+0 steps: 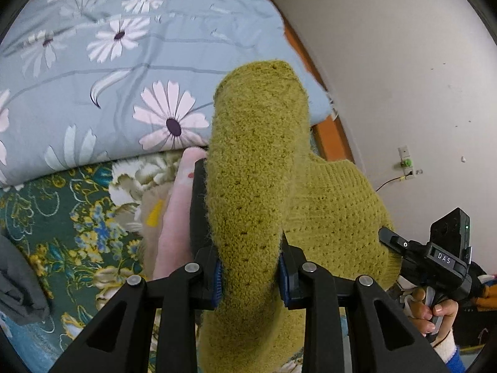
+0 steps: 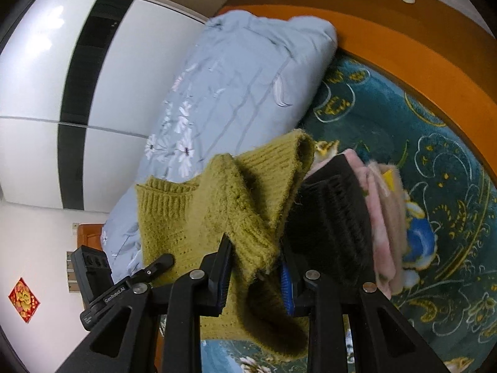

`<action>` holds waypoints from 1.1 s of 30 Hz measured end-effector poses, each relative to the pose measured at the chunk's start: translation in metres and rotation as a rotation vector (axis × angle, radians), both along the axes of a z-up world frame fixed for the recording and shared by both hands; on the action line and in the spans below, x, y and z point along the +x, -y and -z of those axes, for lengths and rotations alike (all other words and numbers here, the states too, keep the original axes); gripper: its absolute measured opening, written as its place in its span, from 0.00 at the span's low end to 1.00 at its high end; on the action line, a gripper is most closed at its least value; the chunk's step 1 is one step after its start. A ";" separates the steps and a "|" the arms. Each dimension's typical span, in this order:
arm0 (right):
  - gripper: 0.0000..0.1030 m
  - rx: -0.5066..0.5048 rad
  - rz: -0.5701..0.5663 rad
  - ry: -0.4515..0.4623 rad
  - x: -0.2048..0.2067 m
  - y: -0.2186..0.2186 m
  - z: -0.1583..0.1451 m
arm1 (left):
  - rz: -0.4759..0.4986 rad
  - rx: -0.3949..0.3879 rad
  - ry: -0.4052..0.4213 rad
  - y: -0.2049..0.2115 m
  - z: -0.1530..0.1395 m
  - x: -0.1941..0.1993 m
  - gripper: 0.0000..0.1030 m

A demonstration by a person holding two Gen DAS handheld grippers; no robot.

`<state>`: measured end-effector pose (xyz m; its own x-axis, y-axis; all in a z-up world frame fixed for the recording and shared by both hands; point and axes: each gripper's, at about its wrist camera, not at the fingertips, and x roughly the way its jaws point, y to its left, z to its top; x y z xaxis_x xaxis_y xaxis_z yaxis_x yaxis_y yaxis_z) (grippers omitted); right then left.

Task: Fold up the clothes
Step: 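Lift the folded sweater with both grippers and carry it toward the clothes stack, then lower the sweater onto the pink and black clothes stack and open both grippers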

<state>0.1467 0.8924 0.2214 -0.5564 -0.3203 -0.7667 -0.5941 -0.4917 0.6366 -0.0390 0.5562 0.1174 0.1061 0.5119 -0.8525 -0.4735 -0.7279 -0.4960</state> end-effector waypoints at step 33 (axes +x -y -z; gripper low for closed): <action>0.31 0.109 -0.015 -0.067 0.041 -0.020 -0.001 | 0.011 -0.078 -0.185 -0.001 -0.023 0.009 0.44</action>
<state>0.1881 0.9126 0.2221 -0.6032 -0.2455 -0.7589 -0.5441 -0.5690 0.6166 -0.0297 0.5570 0.1400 -0.0509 0.4430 -0.8951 -0.5599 -0.7548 -0.3418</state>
